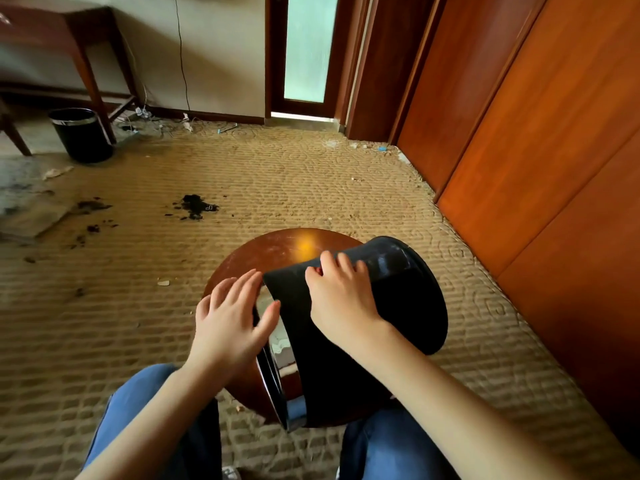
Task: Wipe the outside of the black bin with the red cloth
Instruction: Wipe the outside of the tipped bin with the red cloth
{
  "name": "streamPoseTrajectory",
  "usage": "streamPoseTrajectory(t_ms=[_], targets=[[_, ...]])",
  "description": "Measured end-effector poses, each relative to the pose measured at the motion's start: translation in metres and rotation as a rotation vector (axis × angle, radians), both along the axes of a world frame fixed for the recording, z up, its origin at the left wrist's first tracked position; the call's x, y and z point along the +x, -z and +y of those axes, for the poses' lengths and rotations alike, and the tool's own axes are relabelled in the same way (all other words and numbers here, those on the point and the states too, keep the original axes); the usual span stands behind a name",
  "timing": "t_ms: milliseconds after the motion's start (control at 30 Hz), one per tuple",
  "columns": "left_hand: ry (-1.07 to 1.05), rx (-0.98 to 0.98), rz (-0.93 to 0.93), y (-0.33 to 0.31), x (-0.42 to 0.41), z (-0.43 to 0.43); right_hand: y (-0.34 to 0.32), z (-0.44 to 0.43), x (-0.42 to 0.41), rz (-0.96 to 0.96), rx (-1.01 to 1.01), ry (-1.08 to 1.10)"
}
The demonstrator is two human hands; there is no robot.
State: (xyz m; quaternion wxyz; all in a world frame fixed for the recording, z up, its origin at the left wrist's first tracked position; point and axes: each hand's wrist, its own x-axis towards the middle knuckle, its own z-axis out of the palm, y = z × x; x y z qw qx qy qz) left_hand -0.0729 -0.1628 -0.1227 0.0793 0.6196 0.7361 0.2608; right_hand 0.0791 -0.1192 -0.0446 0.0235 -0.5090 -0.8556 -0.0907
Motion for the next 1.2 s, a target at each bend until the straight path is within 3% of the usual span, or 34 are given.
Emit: streamPoseTrajectory(t_ms=[67, 267, 367, 500, 600, 767, 933, 1067, 1200], targets=[[0.016, -0.001, 0.132, -0.005, 0.011, -0.006, -0.001, 0.012, -0.008, -0.029, -0.014, -0.001], [-0.002, -0.126, 0.012, -0.016, 0.011, 0.021, 0.026, -0.029, 0.03, 0.097, 0.185, -0.012], [0.028, -0.212, 0.08, -0.024, 0.017, 0.033, 0.032, -0.048, 0.046, 0.163, 0.204, -0.012], [-0.027, -0.177, 0.184, -0.023, 0.033, 0.023, 0.025, -0.026, 0.03, 0.191, 0.2, -0.007], [-0.014, -0.038, 0.201, -0.017, 0.042, 0.011, 0.012, -0.001, 0.004, 0.122, 0.134, 0.016], [-0.033, -0.055, 0.054, -0.02, 0.028, 0.031, 0.023, -0.015, 0.014, 0.162, 0.205, -0.003], [-0.077, -0.051, 0.026, -0.022, 0.02, 0.045, 0.04, -0.06, 0.04, 0.149, 0.123, -0.052], [-0.08, -0.031, 0.03, -0.02, 0.027, 0.033, 0.021, -0.032, 0.019, 0.16, 0.094, 0.01], [-0.055, -0.002, 0.07, -0.018, 0.034, 0.023, -0.005, 0.008, -0.002, 0.093, -0.109, 0.071]])
